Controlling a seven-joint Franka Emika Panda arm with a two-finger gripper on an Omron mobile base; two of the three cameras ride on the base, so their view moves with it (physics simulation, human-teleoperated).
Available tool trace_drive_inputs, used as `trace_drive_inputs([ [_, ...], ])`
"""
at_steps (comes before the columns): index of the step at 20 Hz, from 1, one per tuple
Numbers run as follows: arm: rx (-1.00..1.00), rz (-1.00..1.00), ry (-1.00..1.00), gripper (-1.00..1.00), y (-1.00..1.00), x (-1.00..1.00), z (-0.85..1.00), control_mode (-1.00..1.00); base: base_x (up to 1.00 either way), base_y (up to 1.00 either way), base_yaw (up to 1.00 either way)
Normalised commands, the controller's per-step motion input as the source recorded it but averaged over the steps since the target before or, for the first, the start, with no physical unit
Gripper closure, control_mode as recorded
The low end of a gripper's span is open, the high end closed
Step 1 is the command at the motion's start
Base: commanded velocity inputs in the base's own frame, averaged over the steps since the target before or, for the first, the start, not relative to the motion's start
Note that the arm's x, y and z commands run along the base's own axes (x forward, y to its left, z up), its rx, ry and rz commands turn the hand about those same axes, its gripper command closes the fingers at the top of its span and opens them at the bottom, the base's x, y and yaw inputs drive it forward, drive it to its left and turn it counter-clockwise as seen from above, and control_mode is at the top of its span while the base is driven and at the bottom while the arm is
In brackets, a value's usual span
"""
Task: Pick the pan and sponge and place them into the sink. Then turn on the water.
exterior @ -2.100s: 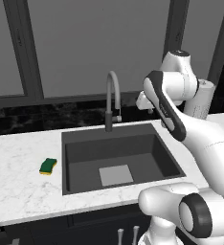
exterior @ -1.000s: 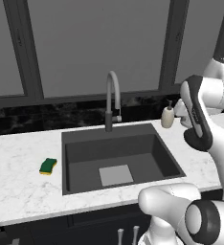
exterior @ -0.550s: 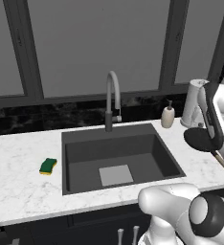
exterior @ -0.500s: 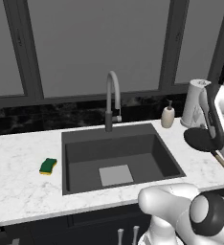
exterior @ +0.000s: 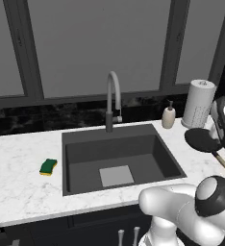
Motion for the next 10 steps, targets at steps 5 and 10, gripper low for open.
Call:
trace_drive_inputs([
  [5, 0.0, 0.0, 0.16, -1.0, -0.51, 0.0, -0.41, -1.0, 0.0, 0.0, 0.0],
  [10, 0.0, 0.0, 0.14, -1.0, -0.44, 0.04, -0.38, -1.0, 0.0, 0.0, 0.0],
])
